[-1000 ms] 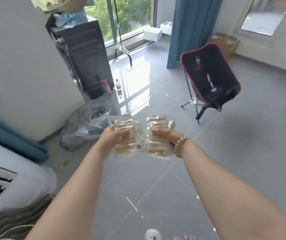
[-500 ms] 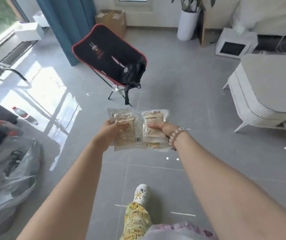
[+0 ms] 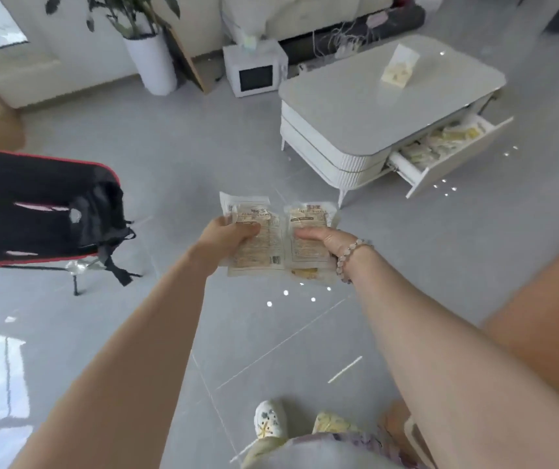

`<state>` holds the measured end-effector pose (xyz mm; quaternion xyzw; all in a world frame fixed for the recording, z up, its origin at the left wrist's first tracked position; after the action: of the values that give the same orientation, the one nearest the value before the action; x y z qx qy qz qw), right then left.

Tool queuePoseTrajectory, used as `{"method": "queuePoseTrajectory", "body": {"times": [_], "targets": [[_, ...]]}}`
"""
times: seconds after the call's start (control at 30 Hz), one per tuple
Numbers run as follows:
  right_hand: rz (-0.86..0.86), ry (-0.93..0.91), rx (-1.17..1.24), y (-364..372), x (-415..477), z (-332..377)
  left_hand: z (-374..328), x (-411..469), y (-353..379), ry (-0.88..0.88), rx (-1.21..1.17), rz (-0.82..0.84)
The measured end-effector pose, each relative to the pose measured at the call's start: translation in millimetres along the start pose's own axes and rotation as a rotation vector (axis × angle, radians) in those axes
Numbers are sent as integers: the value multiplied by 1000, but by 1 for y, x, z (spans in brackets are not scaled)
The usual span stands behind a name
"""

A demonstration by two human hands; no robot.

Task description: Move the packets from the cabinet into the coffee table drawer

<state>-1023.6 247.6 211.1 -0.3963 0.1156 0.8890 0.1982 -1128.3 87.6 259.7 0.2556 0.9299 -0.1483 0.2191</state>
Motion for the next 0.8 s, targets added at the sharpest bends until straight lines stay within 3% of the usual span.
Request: {"method": "queuePoseTrajectory", "body": {"times": [0.5,0.8], "targets": [[-428,24,296,-181,-27,-17,-53,77,216,60,219,521],[-453,32,301,-304,-13,21,-103,138,352,69,271,624]]}}
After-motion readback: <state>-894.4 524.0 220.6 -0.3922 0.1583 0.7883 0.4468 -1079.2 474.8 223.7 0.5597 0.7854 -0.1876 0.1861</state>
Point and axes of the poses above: each hand's wrist, its own x-axis towards the middle knuckle, its own y-axis out of the palm, z = x × y, the point moved 5 cm from there along x, towards the middle knuckle, and after that the axes turned 3 degrees about y, right-handed, at the moved point
